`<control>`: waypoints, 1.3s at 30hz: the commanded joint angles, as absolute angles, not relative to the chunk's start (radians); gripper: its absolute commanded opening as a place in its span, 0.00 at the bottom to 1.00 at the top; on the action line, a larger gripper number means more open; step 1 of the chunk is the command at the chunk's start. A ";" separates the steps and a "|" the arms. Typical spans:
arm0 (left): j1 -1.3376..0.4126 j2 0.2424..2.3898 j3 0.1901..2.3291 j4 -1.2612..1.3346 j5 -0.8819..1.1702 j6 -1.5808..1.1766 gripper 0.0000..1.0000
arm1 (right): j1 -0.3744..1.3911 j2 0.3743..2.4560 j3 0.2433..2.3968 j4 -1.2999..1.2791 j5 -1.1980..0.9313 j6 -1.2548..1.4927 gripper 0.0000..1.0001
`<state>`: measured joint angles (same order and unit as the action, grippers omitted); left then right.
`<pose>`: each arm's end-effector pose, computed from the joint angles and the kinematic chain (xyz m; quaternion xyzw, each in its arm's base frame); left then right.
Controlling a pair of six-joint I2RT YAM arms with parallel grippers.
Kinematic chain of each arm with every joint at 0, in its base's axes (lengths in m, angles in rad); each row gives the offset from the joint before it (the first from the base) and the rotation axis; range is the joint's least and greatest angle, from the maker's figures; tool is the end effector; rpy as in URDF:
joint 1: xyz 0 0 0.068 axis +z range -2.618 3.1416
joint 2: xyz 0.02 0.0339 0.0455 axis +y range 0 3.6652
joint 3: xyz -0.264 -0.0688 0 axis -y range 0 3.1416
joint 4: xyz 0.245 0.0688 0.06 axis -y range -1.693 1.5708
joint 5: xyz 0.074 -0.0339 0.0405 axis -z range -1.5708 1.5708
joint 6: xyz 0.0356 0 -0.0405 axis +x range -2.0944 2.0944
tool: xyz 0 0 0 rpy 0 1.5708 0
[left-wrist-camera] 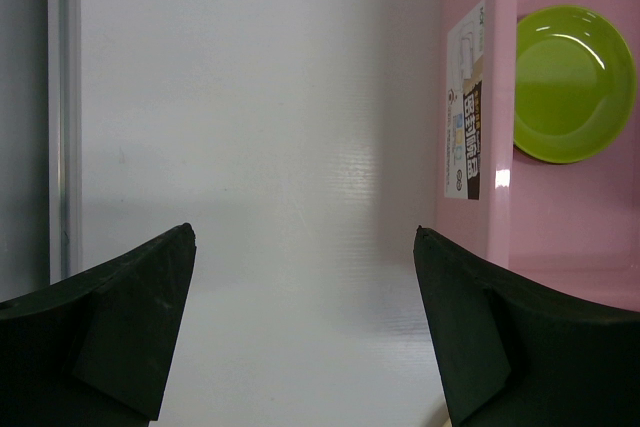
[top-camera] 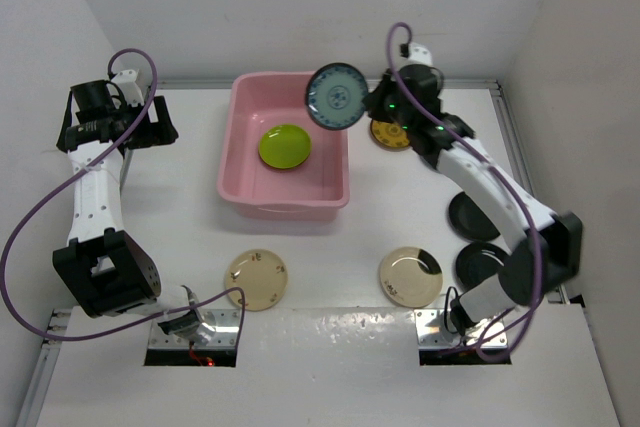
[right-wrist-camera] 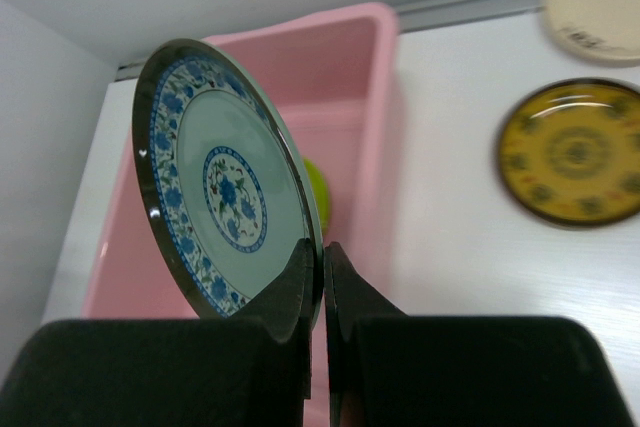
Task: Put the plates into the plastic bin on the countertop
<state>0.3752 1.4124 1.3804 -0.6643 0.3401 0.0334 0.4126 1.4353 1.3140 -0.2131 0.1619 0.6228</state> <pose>0.2906 0.1017 0.3573 -0.0812 0.8920 -0.0655 0.4398 0.3118 0.1302 0.3692 0.1318 0.8029 0.2286 0.5346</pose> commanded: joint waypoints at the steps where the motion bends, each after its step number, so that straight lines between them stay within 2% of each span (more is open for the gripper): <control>1: 0.388 1.413 1.379 -0.655 0.324 0.041 0.92 | 0.491 1.627 1.429 -0.104 0.172 0.748 0.00; 2: 0.388 1.413 1.379 -0.655 0.324 0.041 0.92 | 0.508 1.738 1.474 -0.088 0.161 0.768 0.00; 7: 0.388 1.413 1.370 -0.655 0.333 0.041 0.92 | 0.566 1.983 1.649 -0.048 0.173 0.842 0.00; 14: 0.388 1.413 1.361 -0.655 0.333 0.032 0.92 | 0.589 2.183 1.822 -0.046 0.241 0.864 0.00; 15: 0.388 1.413 1.361 -0.655 0.333 0.032 0.92 | 0.588 2.187 1.824 -0.048 0.238 0.862 0.03; 16: 0.388 1.413 1.361 -0.664 0.333 0.032 0.92 | 0.589 2.194 1.831 -0.051 0.232 0.856 0.10; 17: 0.388 1.413 1.361 -0.664 0.333 0.032 0.92 | 0.600 2.195 1.833 -0.055 0.226 0.832 0.35; 19: 0.388 1.413 1.361 -0.664 0.333 0.032 0.92 | 0.606 2.195 1.839 -0.057 0.187 0.783 0.60; 21: 0.388 1.413 1.361 -0.664 0.333 0.032 0.92 | 0.621 2.177 1.859 -0.057 0.099 0.709 0.76; 23: 0.388 1.413 1.371 -0.664 0.333 0.041 0.92 | 0.647 2.142 1.873 -0.099 0.075 0.664 0.83; 26: 0.388 1.404 1.382 -0.664 0.333 0.041 0.92 | 0.684 2.002 1.850 -0.179 0.112 0.585 0.85; 27: 0.388 1.404 1.382 -0.664 0.333 0.041 0.92 | 0.690 1.959 1.779 -0.183 0.112 0.578 0.85; 28: 0.388 1.394 1.382 -0.664 0.333 0.041 0.92 | 0.702 1.804 1.669 -0.183 0.117 0.586 0.83; 29: 0.388 1.385 1.382 -0.664 0.333 0.041 0.92 | 0.710 1.745 1.520 -0.134 0.103 0.592 0.82; 31: 0.388 1.385 1.382 -0.664 0.333 0.041 0.92 | 0.759 1.517 1.275 -0.021 0.100 0.644 0.71; 34: 0.379 1.359 1.371 -0.664 0.333 0.041 0.92 | 0.882 1.347 0.882 0.145 0.135 0.698 0.57; 39: 0.361 1.305 1.333 -0.664 0.312 0.066 0.92 | 1.046 1.379 0.738 0.199 0.094 0.756 0.56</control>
